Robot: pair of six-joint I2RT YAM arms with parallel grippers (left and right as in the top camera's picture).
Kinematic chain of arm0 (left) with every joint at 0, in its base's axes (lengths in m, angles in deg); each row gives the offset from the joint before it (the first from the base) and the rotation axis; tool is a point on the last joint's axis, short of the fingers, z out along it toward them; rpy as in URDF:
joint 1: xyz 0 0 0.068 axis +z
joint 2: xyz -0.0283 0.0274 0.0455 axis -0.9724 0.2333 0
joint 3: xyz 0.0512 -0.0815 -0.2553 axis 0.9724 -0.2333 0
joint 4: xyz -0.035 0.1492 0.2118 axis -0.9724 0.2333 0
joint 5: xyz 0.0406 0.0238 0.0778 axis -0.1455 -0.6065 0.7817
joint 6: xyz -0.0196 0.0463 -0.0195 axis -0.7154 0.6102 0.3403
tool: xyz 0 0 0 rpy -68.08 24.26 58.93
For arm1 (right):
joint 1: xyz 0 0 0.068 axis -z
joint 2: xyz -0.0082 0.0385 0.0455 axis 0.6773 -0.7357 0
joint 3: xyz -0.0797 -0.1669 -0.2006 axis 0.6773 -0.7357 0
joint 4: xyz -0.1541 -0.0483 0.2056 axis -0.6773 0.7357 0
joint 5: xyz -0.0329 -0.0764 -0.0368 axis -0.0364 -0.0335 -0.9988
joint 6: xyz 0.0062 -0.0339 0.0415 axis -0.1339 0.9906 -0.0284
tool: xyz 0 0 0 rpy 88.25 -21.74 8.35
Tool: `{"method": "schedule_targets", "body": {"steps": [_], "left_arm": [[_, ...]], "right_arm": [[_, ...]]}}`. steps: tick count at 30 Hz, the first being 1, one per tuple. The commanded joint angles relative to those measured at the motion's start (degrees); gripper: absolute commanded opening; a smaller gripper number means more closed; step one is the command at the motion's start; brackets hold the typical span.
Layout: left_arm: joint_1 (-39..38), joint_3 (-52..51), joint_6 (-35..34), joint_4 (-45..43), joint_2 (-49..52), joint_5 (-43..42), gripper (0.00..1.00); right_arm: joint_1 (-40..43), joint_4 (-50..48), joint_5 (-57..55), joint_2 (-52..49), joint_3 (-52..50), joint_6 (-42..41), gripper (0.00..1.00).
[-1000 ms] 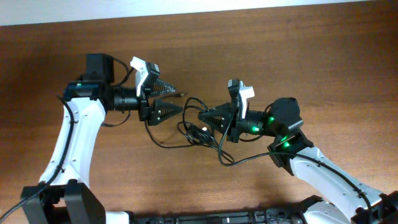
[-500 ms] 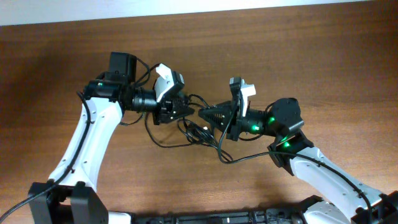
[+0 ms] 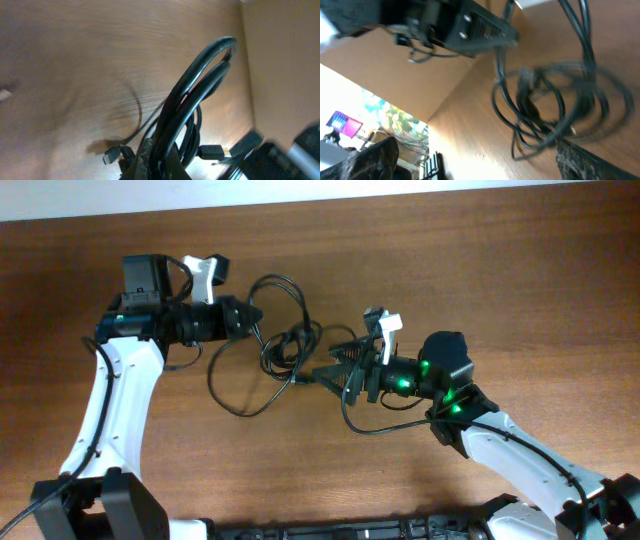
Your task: Untangle cables
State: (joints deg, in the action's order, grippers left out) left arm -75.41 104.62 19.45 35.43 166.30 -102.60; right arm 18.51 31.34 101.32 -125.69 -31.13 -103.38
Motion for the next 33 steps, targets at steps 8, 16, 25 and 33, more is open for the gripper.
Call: {"method": "schedule_targets", "body": {"steps": [8,16,25,33], "left_arm": [[0.2,0.5,-60.5,4.1,-1.1,5.5,0.00],[0.2,0.5,-61.8,4.6,-1.1,6.8,0.00],[0.1,0.5,-66.3,12.1,-1.1,6.5,0.00],[-0.9,0.5,-66.3,13.7,-1.1,2.2,0.00]], "right_arm": [[-14.4,8.4,-27.5,-0.3,0.3,-5.0,0.99],[-15.7,6.0,-27.7,4.9,1.4,-32.1,0.99],[-24.9,4.8,-58.7,-7.8,1.4,-60.6,0.88],[-24.9,5.1,-60.0,-7.8,1.4,-52.2,0.80]]}}
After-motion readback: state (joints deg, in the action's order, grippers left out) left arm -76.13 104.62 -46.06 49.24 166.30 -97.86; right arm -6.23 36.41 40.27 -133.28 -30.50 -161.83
